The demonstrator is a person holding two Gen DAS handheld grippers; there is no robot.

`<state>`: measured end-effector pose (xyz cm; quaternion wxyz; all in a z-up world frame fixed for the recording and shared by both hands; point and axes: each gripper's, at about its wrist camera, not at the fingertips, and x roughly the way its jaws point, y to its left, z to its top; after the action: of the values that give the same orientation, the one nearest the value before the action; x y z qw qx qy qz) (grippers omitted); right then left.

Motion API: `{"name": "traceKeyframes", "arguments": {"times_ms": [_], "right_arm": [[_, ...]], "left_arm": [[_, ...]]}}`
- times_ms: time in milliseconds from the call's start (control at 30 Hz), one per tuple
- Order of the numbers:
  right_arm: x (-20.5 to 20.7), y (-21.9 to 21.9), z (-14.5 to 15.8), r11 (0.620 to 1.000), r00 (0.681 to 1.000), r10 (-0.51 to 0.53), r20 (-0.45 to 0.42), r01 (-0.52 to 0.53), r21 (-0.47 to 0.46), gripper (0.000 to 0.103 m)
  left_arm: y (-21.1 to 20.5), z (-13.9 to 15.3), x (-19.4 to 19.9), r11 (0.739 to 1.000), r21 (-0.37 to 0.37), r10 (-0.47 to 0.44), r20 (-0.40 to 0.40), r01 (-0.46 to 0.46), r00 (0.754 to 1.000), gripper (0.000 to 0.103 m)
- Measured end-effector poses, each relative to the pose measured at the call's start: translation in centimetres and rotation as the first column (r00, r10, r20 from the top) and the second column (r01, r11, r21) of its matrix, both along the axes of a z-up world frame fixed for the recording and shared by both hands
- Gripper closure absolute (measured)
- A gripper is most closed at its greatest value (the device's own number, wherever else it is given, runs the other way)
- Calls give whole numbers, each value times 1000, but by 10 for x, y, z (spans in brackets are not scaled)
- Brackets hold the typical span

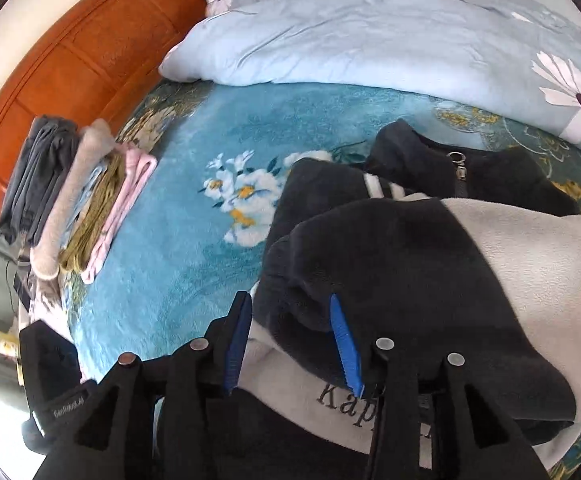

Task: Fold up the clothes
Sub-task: 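Grasp the jacket side edge with the right gripper near the left gripper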

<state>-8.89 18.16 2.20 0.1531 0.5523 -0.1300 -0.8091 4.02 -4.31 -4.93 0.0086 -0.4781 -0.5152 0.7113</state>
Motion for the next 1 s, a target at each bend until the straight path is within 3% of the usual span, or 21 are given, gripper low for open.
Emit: {"name": "traceKeyframes", "arguments": {"times_ms": [133,200,300,467,600,733,833,1000], "right_arm": [[-9,-8,-3,1000,999,-2,32,3,-28,59],[-13,-18,-7,999,998,27,55,-25,-37,52],[-21,-32,-15,1000,998,17,68,-17,-9,50],[-33,-36,-38,993,985,-51,165,33,111,49],[-29,-13,-44,996,977,-83,198,79,30,50],[-26,7,-44,991,974,-73,212,95,-95,70],[-29,18,-40,980,972,-101,213,134,-145,77],[-38,19,-15,953,980,-108,166,149,-263,79]], "left_arm": [[2,-1,-1,1000,-3,-4,5,4,1000,40],[3,-1,-1,1000,-7,-7,6,7,1000,40],[2,-1,1,1000,-6,-2,8,2,1000,40],[1,-1,2,1000,0,9,10,-9,1000,40],[3,-2,1,1000,5,6,12,-6,1000,40],[6,-1,0,1000,6,-5,9,5,1000,39],[7,0,0,1000,7,-9,8,8,1000,39],[6,-1,0,1000,12,-9,8,9,1000,39]]}}
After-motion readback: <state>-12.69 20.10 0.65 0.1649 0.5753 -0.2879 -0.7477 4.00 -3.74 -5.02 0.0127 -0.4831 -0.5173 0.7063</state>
